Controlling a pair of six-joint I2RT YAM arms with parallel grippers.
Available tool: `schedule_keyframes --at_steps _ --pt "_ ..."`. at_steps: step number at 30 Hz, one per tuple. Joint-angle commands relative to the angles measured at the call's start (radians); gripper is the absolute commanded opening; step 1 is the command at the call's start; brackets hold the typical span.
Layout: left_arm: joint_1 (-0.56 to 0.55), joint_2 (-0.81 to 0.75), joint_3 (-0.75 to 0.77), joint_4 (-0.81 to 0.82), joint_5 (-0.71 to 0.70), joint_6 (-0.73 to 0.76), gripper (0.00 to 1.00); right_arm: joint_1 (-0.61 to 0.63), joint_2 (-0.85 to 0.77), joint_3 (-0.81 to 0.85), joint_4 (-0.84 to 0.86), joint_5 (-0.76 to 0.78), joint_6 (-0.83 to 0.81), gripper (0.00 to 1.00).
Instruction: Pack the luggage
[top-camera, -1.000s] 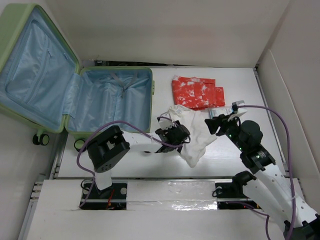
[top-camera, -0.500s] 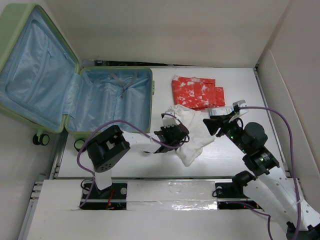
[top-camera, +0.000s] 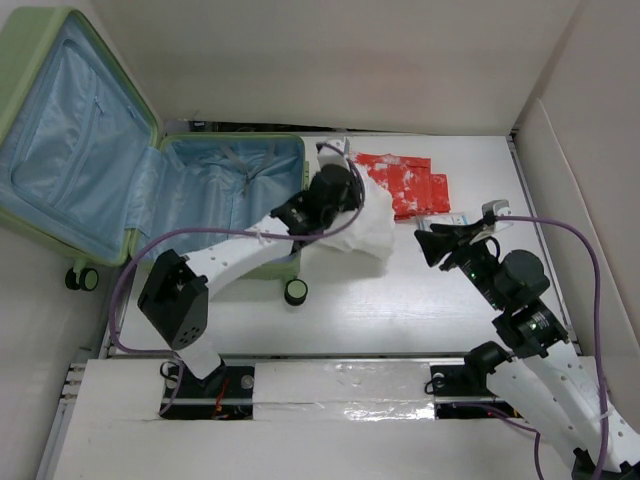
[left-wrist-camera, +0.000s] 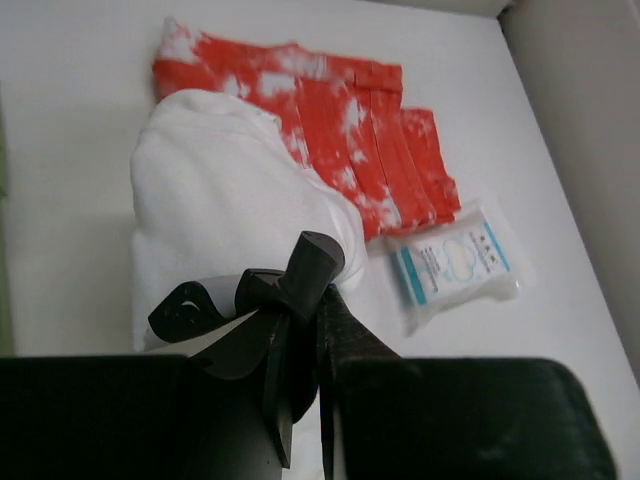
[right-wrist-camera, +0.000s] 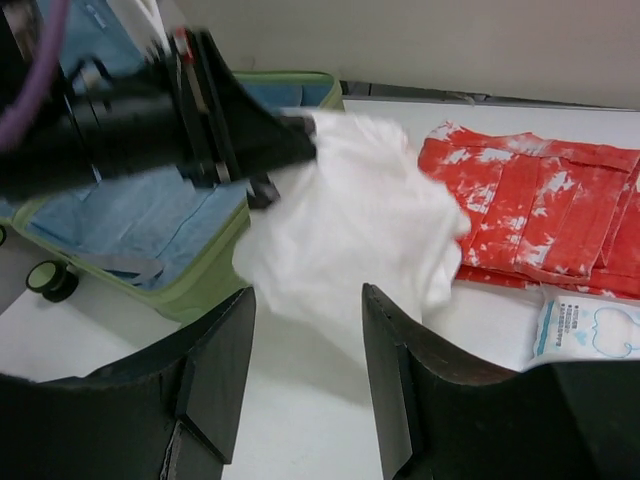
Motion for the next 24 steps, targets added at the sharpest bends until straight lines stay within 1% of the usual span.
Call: schedule_keyframes --at_steps 1,2,5,6,8,9,12,13,15,16,18,19,21,22,23,24 --pt "0.111 -0.041 0.184 0.000 0.163 0.086 0.00 0.006 -0.004 0.030 0.065 0.026 0.008 0.53" --pt "0.158 -0.038 0.211 -0.022 0.199 0.101 0.00 0.006 -0.004 0.027 0.065 0.025 0.014 0.53" --pt "0.226 -0.039 0.304 -0.053 0.215 0.111 0.00 0.006 -0.003 0.020 0.095 0.019 0.015 0.53" --pt "0.277 -0.041 0.320 -0.059 0.226 0.127 0.00 0.006 -0.001 0.017 0.101 0.014 0.017 0.53" --pt "0.344 -0.033 0.366 -0.106 0.253 0.120 0.00 0.006 0.002 0.012 0.104 0.006 0.015 0.54" --pt "0.414 -0.039 0.367 -0.113 0.276 0.112 0.00 0.006 0.002 0.009 0.104 0.002 0.014 0.54" --pt "0.525 -0.057 0.309 -0.099 0.330 0.074 0.00 0.006 0.008 0.004 0.097 -0.004 0.008 0.54" --pt "0.595 -0.059 0.258 -0.093 0.379 0.040 0.00 0.006 0.007 0.003 0.095 -0.007 0.005 0.54" --pt "0.658 -0.057 0.185 -0.073 0.399 0.000 0.00 0.006 0.005 -0.008 0.103 -0.009 0.003 0.55" --pt "0.702 -0.059 0.101 -0.045 0.393 -0.017 0.00 0.006 0.005 -0.011 0.108 -0.009 0.006 0.55" --pt "0.743 -0.058 0.014 -0.009 0.385 -0.060 0.00 0.006 0.013 -0.013 0.111 -0.012 0.005 0.56" --pt "0.761 -0.053 -0.058 0.010 0.361 -0.078 0.00 0.006 0.016 -0.011 0.111 -0.014 0.005 0.56" --pt "0.819 -0.047 -0.122 0.013 0.341 -0.142 0.00 0.006 0.028 -0.010 0.109 -0.018 0.002 0.57" --pt "0.838 -0.047 -0.177 0.015 0.298 -0.165 0.01 0.006 0.034 -0.003 0.106 -0.020 0.000 0.57" --pt "0.873 -0.050 -0.195 0.002 0.266 -0.197 0.07 0.006 0.043 0.001 0.094 -0.027 -0.006 0.57" --pt "0.888 -0.054 -0.214 0.002 0.266 -0.208 0.10 0.006 0.047 0.006 0.089 -0.029 -0.009 0.57"
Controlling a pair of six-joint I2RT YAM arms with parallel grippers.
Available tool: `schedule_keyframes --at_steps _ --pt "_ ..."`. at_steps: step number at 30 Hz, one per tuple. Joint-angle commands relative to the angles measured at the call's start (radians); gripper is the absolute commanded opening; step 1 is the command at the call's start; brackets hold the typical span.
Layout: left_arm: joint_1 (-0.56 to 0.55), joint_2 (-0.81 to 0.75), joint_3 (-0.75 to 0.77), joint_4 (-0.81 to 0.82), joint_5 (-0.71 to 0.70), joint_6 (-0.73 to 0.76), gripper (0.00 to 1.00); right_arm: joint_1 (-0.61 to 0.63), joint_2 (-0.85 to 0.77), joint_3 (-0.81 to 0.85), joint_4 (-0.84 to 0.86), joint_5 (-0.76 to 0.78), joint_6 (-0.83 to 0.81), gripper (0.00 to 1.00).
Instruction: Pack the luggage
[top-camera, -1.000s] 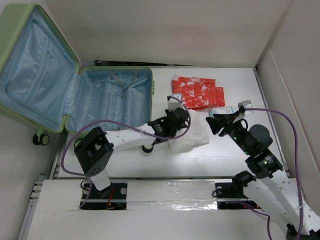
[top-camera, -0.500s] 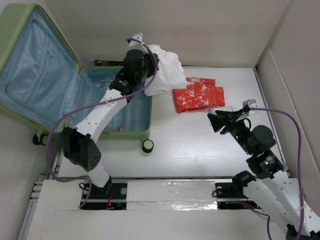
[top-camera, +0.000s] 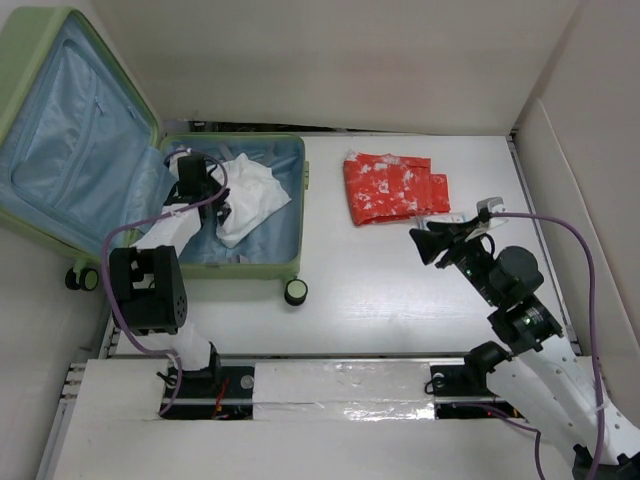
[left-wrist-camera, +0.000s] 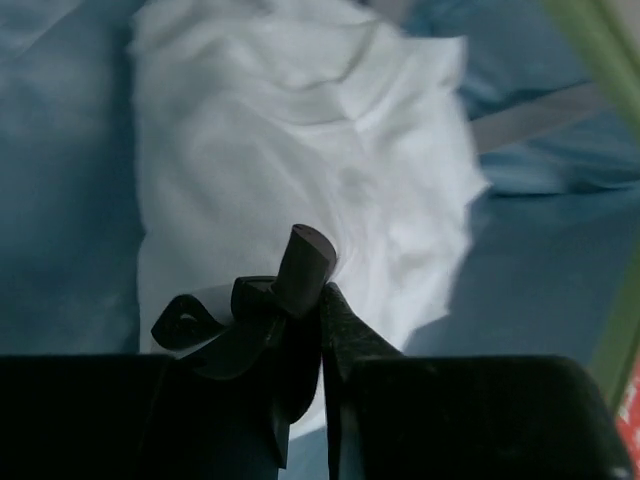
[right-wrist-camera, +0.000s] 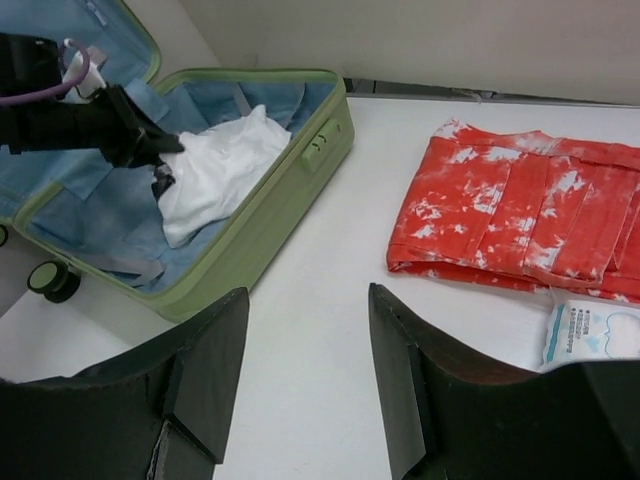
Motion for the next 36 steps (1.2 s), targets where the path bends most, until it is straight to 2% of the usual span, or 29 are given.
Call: schedule_keyframes --at_steps 1,5,6,9,10,11,13,14,15,16,17,18,19,20,21,22,24,25,26,30,31,32,33,34,35,36 --pt "0.049 -0.045 -0.054 0.038 -0.088 -0.115 0.14 0.006 0.016 0.025 0.035 -0.028 -0.020 0.58" --pt "0.072 -0.106 -0.083 -0.053 -0.235 -0.155 0.47 0.006 0.022 0.015 0.041 -0.032 -0.015 0.64" --pt "0.072 -0.152 -0.092 -0.053 -0.257 -0.161 0.65 0.006 0.025 0.010 0.052 -0.034 -0.009 0.66" --pt "0.072 -0.266 -0.129 -0.031 -0.283 -0.153 0.76 0.006 0.041 0.001 0.055 -0.034 0.000 0.71" --pt "0.062 -0.295 -0.137 -0.004 -0.272 -0.142 0.76 0.006 0.045 -0.001 0.052 -0.035 0.000 0.71" --pt "0.046 -0.321 -0.137 0.005 -0.274 -0.138 0.76 0.006 0.047 -0.001 0.049 -0.035 -0.001 0.67" --pt "0.005 -0.389 -0.124 0.033 -0.272 -0.127 0.76 0.006 0.047 -0.004 0.050 -0.039 -0.001 0.49" --pt "-0.048 -0.406 -0.114 0.054 -0.260 -0.100 0.74 0.006 0.042 -0.002 0.047 -0.031 -0.003 0.25" --pt "-0.082 -0.427 -0.106 0.074 -0.246 -0.086 0.59 0.006 0.038 -0.004 0.041 -0.022 -0.003 0.10" --pt "-0.119 -0.430 -0.100 0.112 -0.216 -0.073 0.49 0.006 0.034 -0.001 0.035 -0.014 -0.004 0.02" --pt "-0.201 -0.426 -0.079 0.133 -0.193 -0.057 0.34 0.006 0.031 0.001 0.029 0.010 -0.006 0.00" --pt "-0.246 -0.392 -0.059 0.146 -0.162 -0.034 0.08 0.006 0.021 0.002 0.026 0.021 -0.011 0.00" --pt "-0.295 -0.360 -0.034 0.136 -0.131 -0.029 0.00 0.006 0.016 0.002 0.014 0.030 -0.012 0.00" --pt "-0.346 -0.326 0.031 0.130 -0.130 -0.017 0.00 0.006 0.011 0.004 -0.009 0.043 -0.012 0.00" --pt "-0.462 -0.252 0.066 0.128 -0.137 0.021 0.00 0.006 0.005 0.004 -0.025 0.058 -0.014 0.00" --pt "-0.521 -0.211 0.099 0.127 -0.174 0.042 0.00 0.006 -0.005 0.004 -0.031 0.064 -0.014 0.00" --pt "-0.659 -0.074 0.280 0.093 -0.211 0.097 0.00 0.006 -0.027 0.005 -0.049 0.101 -0.009 0.00" --pt "-0.684 -0.015 0.281 0.056 -0.217 0.099 0.00 0.006 -0.033 0.007 -0.059 0.112 -0.008 0.00" --pt "-0.699 0.039 0.404 0.026 -0.217 0.095 0.00 0.006 -0.039 0.013 -0.068 0.125 -0.006 0.00" --pt "-0.708 0.380 0.720 -0.129 -0.194 0.089 0.28 0.006 -0.064 0.028 -0.121 0.147 0.000 0.00" --pt "-0.708 0.443 0.794 -0.218 -0.194 0.089 0.32 0.006 -0.068 0.030 -0.129 0.153 0.003 0.00" --pt "-0.708 0.499 0.942 -0.259 -0.192 0.083 0.35 0.006 -0.074 0.030 -0.137 0.152 0.005 0.04" --pt "-0.708 0.601 1.009 -0.293 -0.191 0.083 0.46 0.006 -0.079 0.025 -0.140 0.150 0.006 0.07" --pt "-0.708 0.648 1.062 -0.345 -0.192 0.079 0.51 0.006 -0.084 0.022 -0.140 0.149 0.006 0.10" --pt "-0.708 0.683 1.139 -0.366 -0.199 0.065 0.54 0.006 -0.087 0.021 -0.140 0.149 0.008 0.25" --pt "-0.698 0.726 1.153 -0.375 -0.208 0.057 0.59 0.006 -0.088 0.018 -0.140 0.147 0.008 0.34"
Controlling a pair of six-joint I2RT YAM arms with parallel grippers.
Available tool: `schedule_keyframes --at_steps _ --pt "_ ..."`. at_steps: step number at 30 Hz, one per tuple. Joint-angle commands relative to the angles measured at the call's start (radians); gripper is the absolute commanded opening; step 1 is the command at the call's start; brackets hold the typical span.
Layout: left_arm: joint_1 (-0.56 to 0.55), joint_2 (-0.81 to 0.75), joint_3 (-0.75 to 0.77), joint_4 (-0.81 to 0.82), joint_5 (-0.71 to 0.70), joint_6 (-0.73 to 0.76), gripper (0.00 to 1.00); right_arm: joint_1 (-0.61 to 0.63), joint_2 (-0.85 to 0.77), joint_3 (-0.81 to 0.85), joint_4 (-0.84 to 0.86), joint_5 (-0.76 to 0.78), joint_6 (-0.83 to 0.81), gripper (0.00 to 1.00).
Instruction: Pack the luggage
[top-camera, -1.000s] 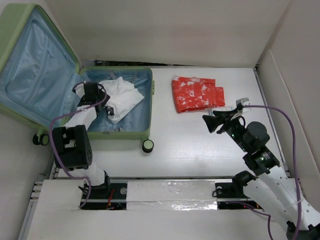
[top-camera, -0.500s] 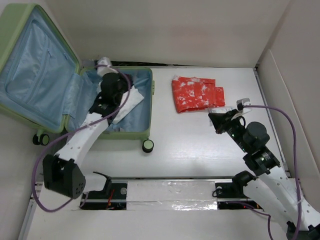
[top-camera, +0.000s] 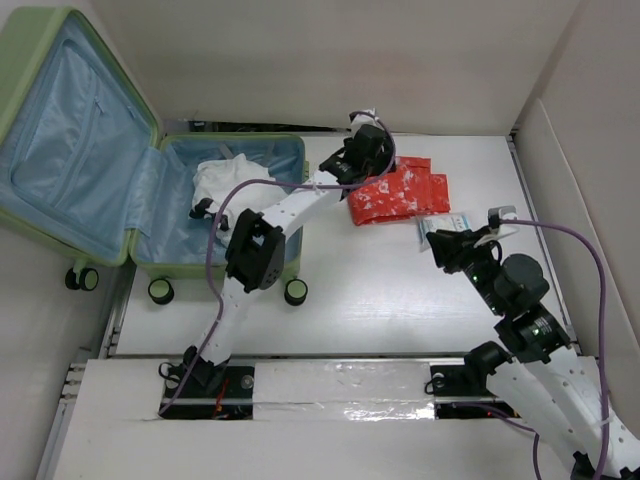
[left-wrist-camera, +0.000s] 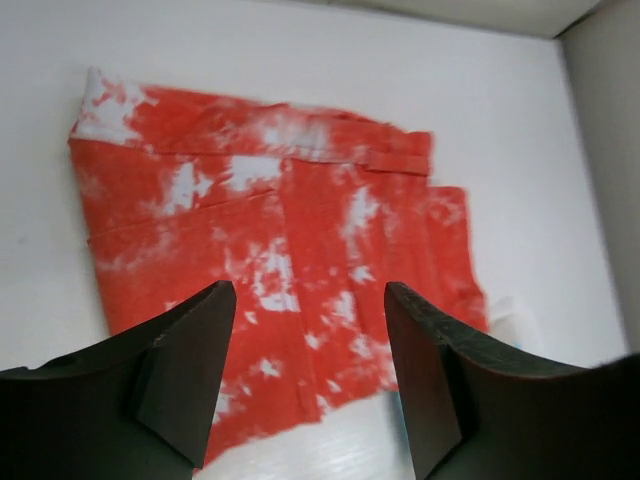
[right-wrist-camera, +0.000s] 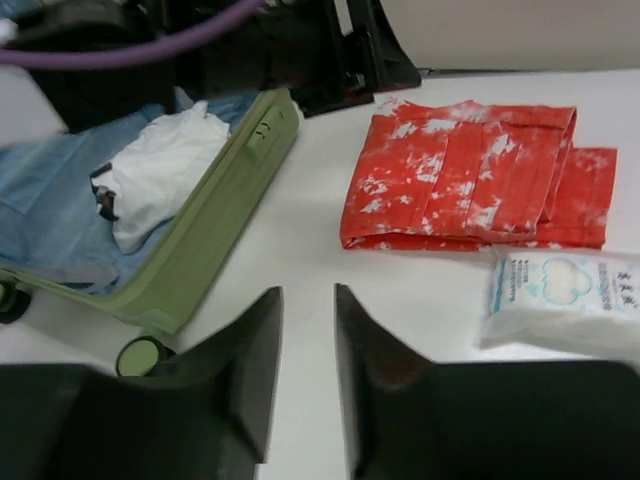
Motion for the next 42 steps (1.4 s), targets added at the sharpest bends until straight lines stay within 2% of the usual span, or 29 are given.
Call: schedule_keyframes --at_steps 1,2,5,11,15,18,25,30,31,35,36,38,39,40,42 --pt "0.026 0.059 0.107 -0.156 -0.041 -0.014 0.61 0.006 -0.014 0.016 -0.005 0.019 -0.006 0.42" --pt "0.035 0.066 0.076 -0.143 -0.046 -0.017 0.63 0.006 -0.012 0.015 -0.005 0.020 -0.006 0.51" --pt "0.060 0.064 0.000 -0.116 -0.064 -0.034 0.63 0.006 -0.002 0.018 -0.003 0.003 -0.008 0.57" --pt "0.069 0.041 -0.133 -0.073 -0.130 -0.026 0.62 0.006 0.018 -0.002 0.043 -0.021 0.000 0.57" --pt "0.060 0.107 -0.103 -0.090 -0.135 -0.032 0.62 0.006 0.041 -0.010 0.066 -0.049 0.004 0.57" --pt "0.060 0.154 -0.061 -0.103 -0.127 -0.049 0.62 0.006 0.049 -0.005 0.066 -0.128 -0.006 0.57" --pt "0.072 0.220 -0.025 -0.054 0.015 -0.107 0.63 0.006 0.044 -0.016 0.083 -0.158 0.000 0.57" --pt "0.072 0.236 -0.046 -0.028 0.040 -0.149 0.61 0.006 0.043 -0.010 0.075 -0.153 0.000 0.57" --pt "0.083 0.230 -0.060 0.019 0.063 -0.161 0.61 0.006 0.037 -0.009 0.073 -0.153 0.000 0.57" --pt "0.092 0.210 -0.130 0.128 0.121 -0.209 0.44 0.006 0.018 -0.018 0.095 -0.170 0.021 0.56" --pt "0.092 0.211 -0.132 0.136 0.123 -0.210 0.29 0.006 0.015 -0.021 0.113 -0.191 0.033 0.56" --pt "0.092 0.210 -0.141 0.159 0.134 -0.200 0.17 0.006 0.012 -0.024 0.121 -0.207 0.040 0.56" --pt "0.103 0.201 -0.149 0.188 0.144 -0.192 0.05 0.006 0.011 -0.022 0.118 -0.218 0.034 0.56" --pt "0.103 0.193 -0.156 0.221 0.169 -0.189 0.00 0.006 0.008 -0.019 0.118 -0.221 0.026 0.56" --pt "0.112 0.153 -0.181 0.254 0.183 -0.172 0.00 0.006 -0.002 -0.019 0.115 -0.216 0.005 0.57"
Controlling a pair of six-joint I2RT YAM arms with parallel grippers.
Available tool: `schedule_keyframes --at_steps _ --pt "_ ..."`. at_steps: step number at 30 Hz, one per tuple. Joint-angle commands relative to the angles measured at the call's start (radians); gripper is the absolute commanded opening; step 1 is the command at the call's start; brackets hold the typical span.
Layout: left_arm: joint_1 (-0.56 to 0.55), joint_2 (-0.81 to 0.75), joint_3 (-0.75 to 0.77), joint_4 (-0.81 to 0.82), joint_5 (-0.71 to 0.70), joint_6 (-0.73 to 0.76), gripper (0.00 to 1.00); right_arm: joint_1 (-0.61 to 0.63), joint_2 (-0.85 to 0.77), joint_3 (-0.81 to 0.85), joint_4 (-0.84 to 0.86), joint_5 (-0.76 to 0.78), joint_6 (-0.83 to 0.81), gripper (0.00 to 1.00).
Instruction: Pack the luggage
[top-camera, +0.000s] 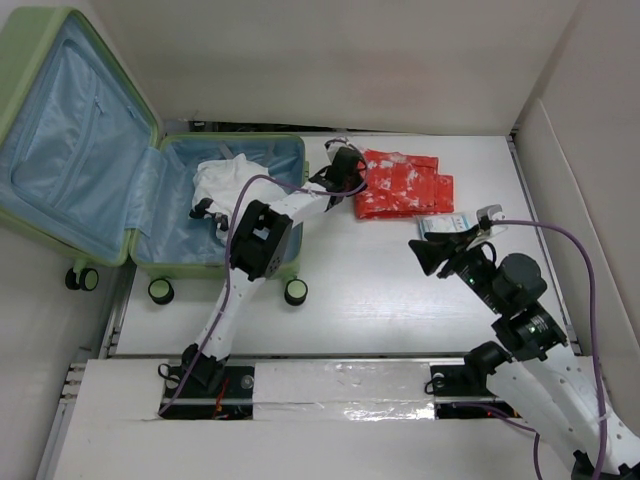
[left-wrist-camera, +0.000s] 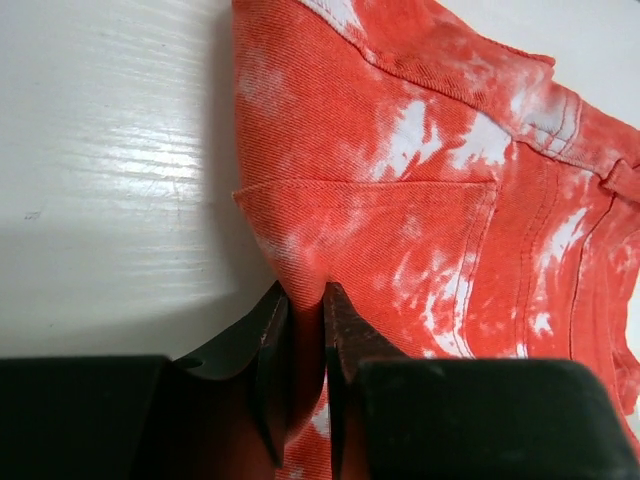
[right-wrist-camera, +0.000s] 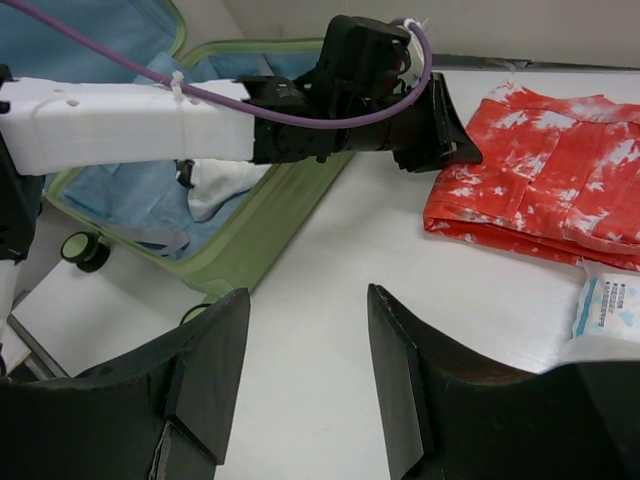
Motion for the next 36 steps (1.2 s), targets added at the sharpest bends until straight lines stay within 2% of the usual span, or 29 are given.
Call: schedule_keyframes --at_steps 1,4,8,11,19,22,23,27,29,36 --pt "0.003 -0.056 -0.044 0.085 0.077 0.025 0.00 0.006 -0.021 -0.003 0.058 -0.023 -0.016 0.57" --pt "0.003 -0.092 0.017 0.045 0.087 0.082 0.00 0.006 -0.027 -0.015 0.089 -0.009 -0.008 0.57" --pt "0.013 -0.118 0.207 -0.073 0.089 0.166 0.00 0.006 -0.004 -0.034 0.153 -0.023 0.012 0.57" --pt "0.031 -0.182 0.260 -0.119 0.089 0.238 0.00 0.006 0.022 -0.044 0.179 -0.027 0.018 0.57" --pt "0.137 -0.414 0.254 -0.253 0.137 0.359 0.00 0.006 0.042 -0.053 0.211 -0.023 0.024 0.57" --pt "0.215 -0.551 0.099 -0.219 0.135 0.361 0.00 0.006 0.039 -0.055 0.202 -0.026 0.024 0.57" --pt "0.241 -0.590 -0.014 -0.198 0.141 0.353 0.00 0.006 0.039 -0.057 0.199 -0.024 0.024 0.57" --pt "0.387 -0.820 -0.310 -0.055 0.221 0.284 0.00 0.006 0.035 -0.055 0.173 -0.015 0.016 0.57" --pt "0.459 -0.866 -0.431 -0.035 0.230 0.264 0.00 0.006 0.031 -0.053 0.162 -0.006 0.006 0.57" --pt "0.620 -0.963 -0.692 -0.005 0.196 0.298 0.00 0.006 0.041 -0.052 0.156 0.058 -0.014 0.57"
